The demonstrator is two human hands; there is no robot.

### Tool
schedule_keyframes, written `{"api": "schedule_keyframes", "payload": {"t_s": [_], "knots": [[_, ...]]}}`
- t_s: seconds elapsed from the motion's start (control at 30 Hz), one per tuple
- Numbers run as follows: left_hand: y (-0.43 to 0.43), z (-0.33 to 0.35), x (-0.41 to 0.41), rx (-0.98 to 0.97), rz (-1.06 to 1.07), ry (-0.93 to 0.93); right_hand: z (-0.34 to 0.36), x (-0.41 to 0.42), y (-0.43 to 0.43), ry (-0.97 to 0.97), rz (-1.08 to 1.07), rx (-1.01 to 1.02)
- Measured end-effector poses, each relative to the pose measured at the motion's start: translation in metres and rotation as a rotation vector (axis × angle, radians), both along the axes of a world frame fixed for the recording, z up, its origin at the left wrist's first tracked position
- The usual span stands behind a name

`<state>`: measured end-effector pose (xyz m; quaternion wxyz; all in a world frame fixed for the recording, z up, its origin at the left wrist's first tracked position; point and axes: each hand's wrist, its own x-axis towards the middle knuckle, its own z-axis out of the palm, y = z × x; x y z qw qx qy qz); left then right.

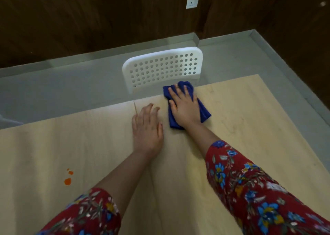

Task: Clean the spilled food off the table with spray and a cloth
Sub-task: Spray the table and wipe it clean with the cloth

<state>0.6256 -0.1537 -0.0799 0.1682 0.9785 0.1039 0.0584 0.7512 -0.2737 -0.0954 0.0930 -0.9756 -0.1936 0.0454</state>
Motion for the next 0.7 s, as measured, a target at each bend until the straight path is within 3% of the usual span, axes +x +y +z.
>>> {"api": "schedule_keyframes", "payload": {"t_s": [0.1, 0.3, 0.43, 0.57, 0.7], "knots": [[-0.028, -0.006, 0.029, 0.006, -0.190, 0.112, -0.002, 0.047, -0.063, -0.011, -0.184, -0.018], [-0.035, -0.022, 0.035, 0.049, -0.191, 0.153, -0.004, 0.124, -0.183, 0.042, -0.544, -0.031], [-0.035, -0.021, 0.040, 0.040, -0.203, 0.165, -0.004, 0.149, -0.205, 0.082, -0.644, -0.017], [-0.036, -0.019, 0.038, 0.028, -0.211, 0.160, -0.002, 0.126, -0.209, 0.110, -0.707, -0.011], [-0.035, -0.021, 0.039, 0.039, -0.215, 0.158, -0.005, 0.032, -0.249, 0.105, -0.928, -0.001]]}}
